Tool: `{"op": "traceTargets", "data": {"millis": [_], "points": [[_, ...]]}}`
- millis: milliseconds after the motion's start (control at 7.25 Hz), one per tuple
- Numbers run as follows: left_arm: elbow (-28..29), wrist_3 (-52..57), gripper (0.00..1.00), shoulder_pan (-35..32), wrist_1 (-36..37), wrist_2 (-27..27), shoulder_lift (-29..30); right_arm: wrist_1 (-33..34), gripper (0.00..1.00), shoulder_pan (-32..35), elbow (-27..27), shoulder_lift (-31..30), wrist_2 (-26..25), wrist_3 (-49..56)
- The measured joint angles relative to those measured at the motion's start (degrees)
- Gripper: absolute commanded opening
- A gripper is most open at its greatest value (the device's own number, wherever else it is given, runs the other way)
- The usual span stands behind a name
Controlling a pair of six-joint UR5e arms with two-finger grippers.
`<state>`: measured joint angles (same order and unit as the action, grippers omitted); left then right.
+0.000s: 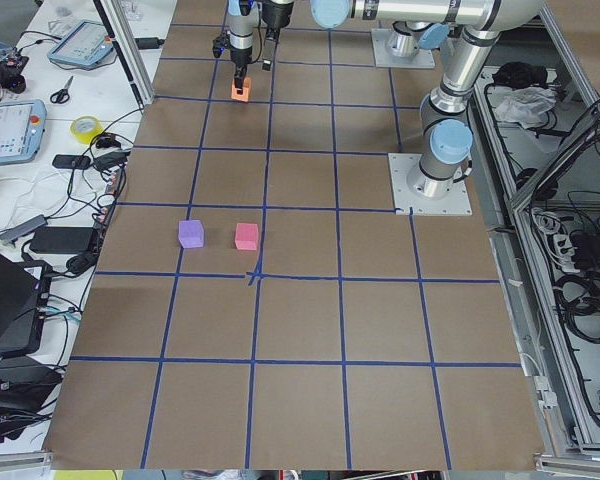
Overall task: Arrange blocks in a line
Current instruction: 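Carry the orange cube toward the left arm and lower it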
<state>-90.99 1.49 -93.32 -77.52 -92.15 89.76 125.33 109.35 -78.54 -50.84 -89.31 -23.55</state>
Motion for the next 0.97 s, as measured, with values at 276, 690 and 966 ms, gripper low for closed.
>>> {"op": "traceTargets", "data": {"millis": [276,690,966], "points": [[0.4,0.0,1.00,0.1,0.0,0.1,0.0,-0.3,0.34,1.6,2.3,2.2,0.1,-1.7],[0.0,0.0,1.00,0.3,0.0,-0.3,-0.4,-0.9,1.00,2.6,3.8,3.6,0.1,-2.9],[-0.2,1.4,1.00,0.6,0.0,-0.4,-0.7,-1.8,1.00,2.7,4.7,3.4,0.1,-3.1]]}}
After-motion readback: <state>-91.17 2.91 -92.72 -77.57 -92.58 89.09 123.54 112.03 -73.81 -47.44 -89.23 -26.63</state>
